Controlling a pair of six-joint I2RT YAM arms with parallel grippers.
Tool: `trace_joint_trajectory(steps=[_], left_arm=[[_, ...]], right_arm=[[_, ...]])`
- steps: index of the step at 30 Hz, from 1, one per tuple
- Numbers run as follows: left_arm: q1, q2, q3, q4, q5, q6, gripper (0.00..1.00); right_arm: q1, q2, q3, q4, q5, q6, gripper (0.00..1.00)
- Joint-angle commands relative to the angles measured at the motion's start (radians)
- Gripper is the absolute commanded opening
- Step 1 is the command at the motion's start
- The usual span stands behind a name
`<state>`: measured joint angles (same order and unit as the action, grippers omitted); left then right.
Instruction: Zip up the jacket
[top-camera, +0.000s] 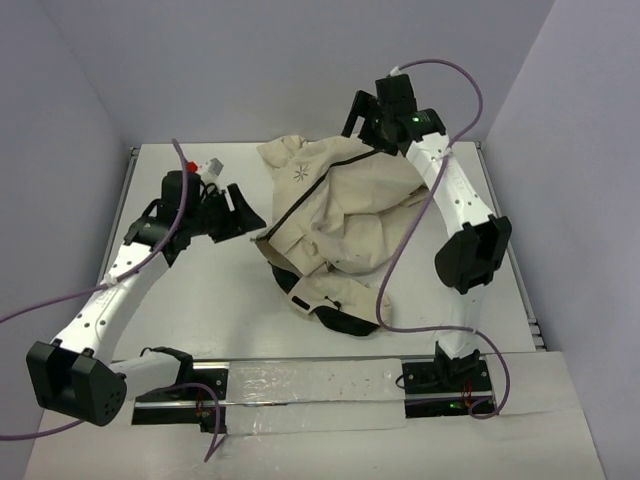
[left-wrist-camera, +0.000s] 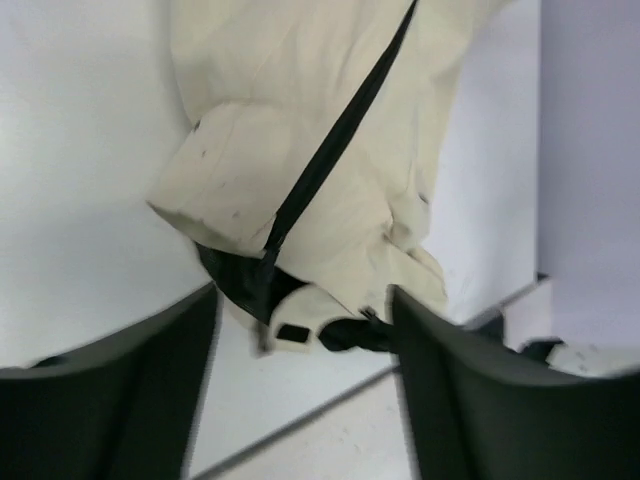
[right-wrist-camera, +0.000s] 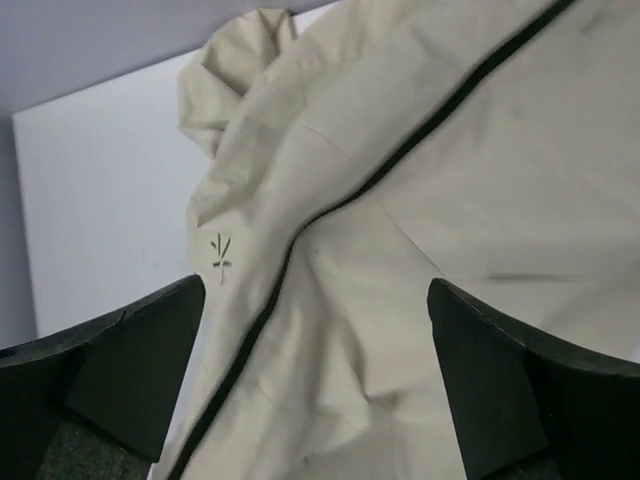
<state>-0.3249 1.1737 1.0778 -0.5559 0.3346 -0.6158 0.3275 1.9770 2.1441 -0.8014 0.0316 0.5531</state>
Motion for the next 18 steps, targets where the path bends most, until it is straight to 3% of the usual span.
trace_joint_trajectory(steps=[1,8,13,18], left_arm=[[0.021,-0.040,0.133,-0.031,-0.147,0.014,0.90],[0.030,0.025,0.372,-0.120,-0.259,0.069,0.92],[0.033,0.015,0.445,-0.124,-0.285,0.079,0.92],[0.033,0.014,0.461,-0.159,-0.317,0.088,0.92]], right_arm=[[0.008,-0.229,-0.166,0.053,0.205,-0.102,1.00],[0.005,-0.441,-0.447,-0.067,0.496,-0.093,1.00],[0.002,-0.605,-0.685,-0.043,0.530,-0.073,1.00],[-0.001,-0.712,-0.816,-0.035,0.538,-0.052,1.00]])
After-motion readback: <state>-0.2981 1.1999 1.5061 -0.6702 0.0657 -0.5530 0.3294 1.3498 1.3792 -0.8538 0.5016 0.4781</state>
